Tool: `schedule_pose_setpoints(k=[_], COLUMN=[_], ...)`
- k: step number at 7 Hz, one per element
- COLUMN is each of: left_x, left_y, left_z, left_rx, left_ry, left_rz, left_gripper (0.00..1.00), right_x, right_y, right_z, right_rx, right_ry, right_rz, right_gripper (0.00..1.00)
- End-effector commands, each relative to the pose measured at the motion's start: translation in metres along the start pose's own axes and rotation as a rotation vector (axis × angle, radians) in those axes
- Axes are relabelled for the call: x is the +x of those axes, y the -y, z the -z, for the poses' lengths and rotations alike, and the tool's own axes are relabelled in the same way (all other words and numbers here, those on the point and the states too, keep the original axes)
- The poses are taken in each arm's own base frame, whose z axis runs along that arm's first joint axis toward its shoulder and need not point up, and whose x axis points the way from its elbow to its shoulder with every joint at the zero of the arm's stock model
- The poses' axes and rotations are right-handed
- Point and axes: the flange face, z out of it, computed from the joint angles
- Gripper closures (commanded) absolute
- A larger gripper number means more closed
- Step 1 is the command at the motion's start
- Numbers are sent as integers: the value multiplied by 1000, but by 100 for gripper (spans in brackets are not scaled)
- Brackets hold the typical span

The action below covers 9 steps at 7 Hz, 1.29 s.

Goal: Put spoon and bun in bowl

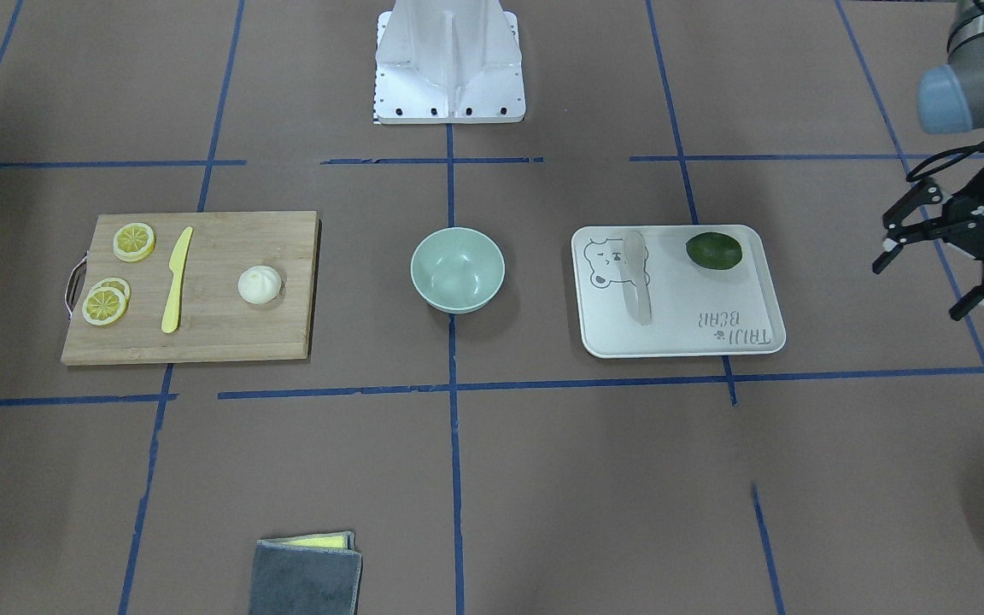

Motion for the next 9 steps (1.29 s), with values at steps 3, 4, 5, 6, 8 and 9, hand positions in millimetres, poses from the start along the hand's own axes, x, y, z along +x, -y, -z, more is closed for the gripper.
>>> schedule_pose_setpoints(k=[3,4,5,6,8,9], left_x=[113,148,186,202,230,233], left_y=[8,-7,-15,-26,-52,-54], left_z=[-110,-135,-155,-167,-187,-188], left_rx=[-172,-159,-157,-175,-194,-199], left_ry=[184,225,216,212,228,228], left_rz=[284,435,501,510,520,519], left_gripper=[0,0,4,5,11,13], right_x=[5,5,7,8,8,8], right_y=[-3,-3,-4,-4,-4,-3], right_z=[-5,-5,-6,-7,-7,-7], right_rx=[1,1,-2,-4,-3,-3], right_ry=[2,2,4,3,4,4], right_rz=[-2,-2,-5,-7,-7,-7], right_gripper=[0,0,0,0,0,0])
